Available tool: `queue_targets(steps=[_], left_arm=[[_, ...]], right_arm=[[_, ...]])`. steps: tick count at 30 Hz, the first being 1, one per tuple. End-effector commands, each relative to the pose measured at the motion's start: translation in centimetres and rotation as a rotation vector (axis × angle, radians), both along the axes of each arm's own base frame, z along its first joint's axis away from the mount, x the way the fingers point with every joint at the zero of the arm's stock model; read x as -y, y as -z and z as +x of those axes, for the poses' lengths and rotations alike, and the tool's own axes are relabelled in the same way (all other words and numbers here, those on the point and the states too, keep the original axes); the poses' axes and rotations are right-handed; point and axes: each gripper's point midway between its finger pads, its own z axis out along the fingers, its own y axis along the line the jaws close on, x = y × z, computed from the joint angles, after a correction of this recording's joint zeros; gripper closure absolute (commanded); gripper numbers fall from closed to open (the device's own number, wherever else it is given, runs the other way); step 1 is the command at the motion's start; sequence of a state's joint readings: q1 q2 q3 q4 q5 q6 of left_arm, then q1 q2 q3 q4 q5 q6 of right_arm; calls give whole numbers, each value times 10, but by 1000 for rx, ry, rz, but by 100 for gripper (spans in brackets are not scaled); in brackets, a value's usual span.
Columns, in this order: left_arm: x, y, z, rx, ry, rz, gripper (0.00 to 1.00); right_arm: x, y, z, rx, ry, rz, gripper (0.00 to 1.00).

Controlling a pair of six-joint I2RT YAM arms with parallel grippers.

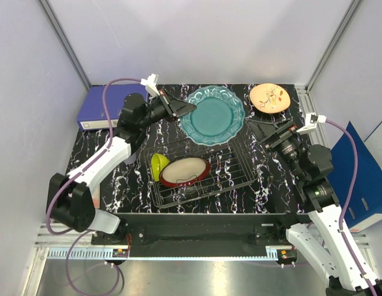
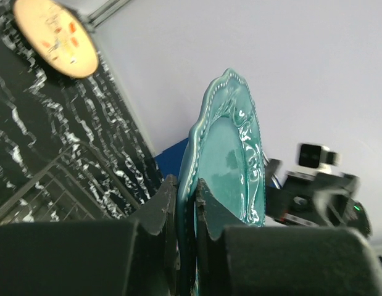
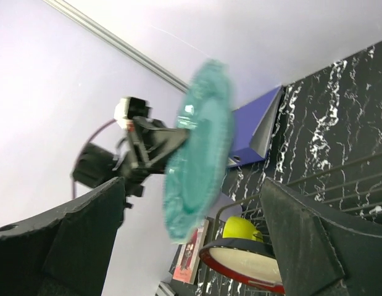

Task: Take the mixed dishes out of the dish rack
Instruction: Pick up the plate from the dish rack.

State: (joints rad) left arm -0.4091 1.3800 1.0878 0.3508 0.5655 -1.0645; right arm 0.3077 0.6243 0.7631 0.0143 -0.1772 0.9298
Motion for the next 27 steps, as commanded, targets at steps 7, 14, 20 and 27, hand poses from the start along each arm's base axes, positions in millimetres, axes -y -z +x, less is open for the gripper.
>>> queue_targets(steps=[7, 14, 20, 27], left_arm=[[3, -64, -10, 146, 22, -115, 100], [8, -60, -22, 145, 46, -96, 100], [23, -51, -31, 139, 82, -89, 100], [23, -53, -34, 157, 65, -64, 100]], right_arm=[[-17, -15, 11, 48, -73, 6, 1], [-31, 0, 30, 9, -122, 20, 1], [-43, 10, 47, -41, -156, 6, 6], [-43, 19, 52, -75, -146, -4, 87]])
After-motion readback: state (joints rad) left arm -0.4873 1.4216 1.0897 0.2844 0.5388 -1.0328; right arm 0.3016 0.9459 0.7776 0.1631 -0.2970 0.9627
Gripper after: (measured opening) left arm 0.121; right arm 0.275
